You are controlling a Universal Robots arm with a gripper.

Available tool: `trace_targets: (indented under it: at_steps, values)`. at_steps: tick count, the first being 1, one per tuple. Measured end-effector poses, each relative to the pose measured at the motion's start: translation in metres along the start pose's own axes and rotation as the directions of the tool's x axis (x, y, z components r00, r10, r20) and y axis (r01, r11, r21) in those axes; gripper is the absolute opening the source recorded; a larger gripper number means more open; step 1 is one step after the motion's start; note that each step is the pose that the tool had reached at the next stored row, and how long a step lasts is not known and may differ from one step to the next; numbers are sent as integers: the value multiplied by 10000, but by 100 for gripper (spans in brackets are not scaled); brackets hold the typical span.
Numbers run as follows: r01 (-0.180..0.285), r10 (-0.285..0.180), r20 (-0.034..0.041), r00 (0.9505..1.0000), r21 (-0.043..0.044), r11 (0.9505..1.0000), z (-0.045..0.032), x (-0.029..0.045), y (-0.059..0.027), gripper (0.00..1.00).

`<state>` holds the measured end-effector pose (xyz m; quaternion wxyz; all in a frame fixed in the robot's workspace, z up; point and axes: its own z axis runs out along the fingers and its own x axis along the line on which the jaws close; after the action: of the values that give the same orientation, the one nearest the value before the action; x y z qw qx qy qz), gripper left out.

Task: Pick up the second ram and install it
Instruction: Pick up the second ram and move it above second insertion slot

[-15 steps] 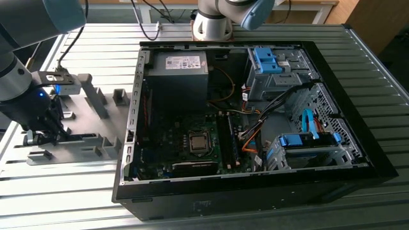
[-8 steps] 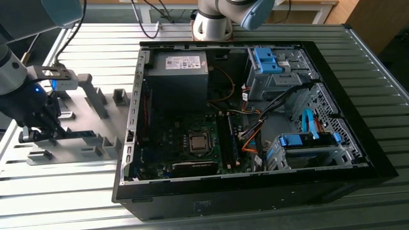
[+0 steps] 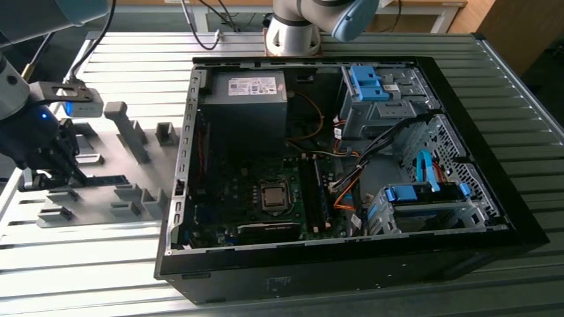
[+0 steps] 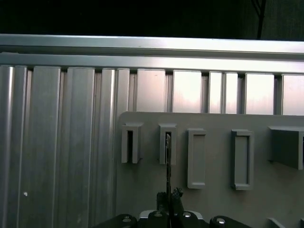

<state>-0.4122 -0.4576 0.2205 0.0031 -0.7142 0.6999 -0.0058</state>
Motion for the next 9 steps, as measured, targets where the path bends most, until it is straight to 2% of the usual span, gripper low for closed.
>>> trace_targets:
  at_steps: [9]
  values:
    - [0, 0, -2, 10000, -3, 10000, -14, 0, 0, 14]
